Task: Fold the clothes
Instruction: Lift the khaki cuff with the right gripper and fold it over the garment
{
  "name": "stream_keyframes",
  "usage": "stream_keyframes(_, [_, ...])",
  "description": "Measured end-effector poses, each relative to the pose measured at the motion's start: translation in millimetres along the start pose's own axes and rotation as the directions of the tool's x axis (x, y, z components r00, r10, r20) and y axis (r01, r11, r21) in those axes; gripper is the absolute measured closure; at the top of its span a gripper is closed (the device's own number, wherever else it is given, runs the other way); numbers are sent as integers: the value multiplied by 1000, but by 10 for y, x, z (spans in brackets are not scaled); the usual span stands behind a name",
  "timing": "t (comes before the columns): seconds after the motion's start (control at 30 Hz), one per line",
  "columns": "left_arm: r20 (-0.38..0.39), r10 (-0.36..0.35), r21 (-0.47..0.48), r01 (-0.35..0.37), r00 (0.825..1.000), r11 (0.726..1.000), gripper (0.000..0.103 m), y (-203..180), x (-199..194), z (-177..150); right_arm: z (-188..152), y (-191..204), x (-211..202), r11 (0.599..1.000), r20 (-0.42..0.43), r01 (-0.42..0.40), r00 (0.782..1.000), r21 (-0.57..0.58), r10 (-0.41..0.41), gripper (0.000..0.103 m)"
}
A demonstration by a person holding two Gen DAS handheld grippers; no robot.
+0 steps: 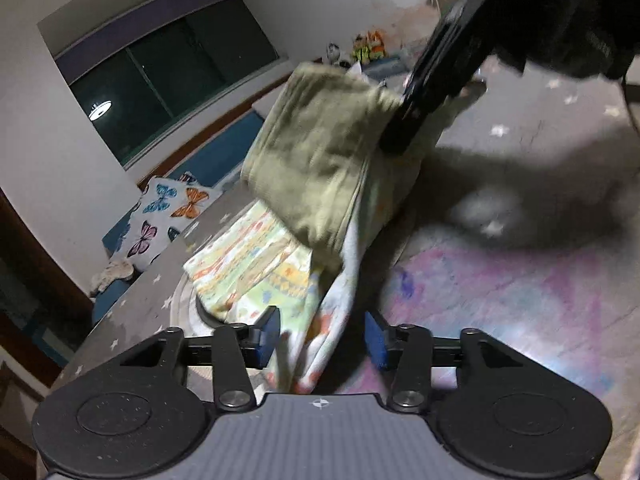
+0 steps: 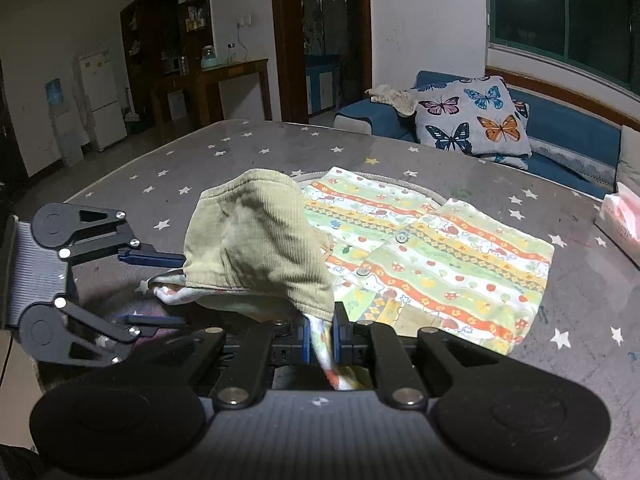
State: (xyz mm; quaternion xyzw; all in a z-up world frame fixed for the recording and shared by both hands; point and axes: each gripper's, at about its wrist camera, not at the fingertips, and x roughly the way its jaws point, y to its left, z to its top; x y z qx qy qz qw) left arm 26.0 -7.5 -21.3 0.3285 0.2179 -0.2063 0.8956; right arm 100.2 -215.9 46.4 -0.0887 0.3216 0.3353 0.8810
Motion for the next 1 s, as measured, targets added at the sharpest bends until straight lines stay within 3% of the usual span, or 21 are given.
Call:
stream_keyframes(0.2, [-17, 38, 30, -38, 999, 999, 93, 119, -6, -132, -52, 22, -31, 1000, 17, 9, 1000, 2, -9, 95])
stream_keyframes(0.5, [25, 46, -18, -46, 999, 999, 95, 160, -278, -53, -203, 97, -127, 1000, 44, 3, 999, 27, -4, 99])
stream_keyframes(0.83, [70, 15, -24, -13, 997, 1000, 95, 131, -1225, 126, -286, 433, -924, 995, 65, -99, 993, -25, 101, 99])
stream_keyframes(1.0, [95, 39, -41, -35, 995, 999, 95, 292, -1181, 260, -118, 431, -955, 996, 80, -72, 994, -52, 76, 99])
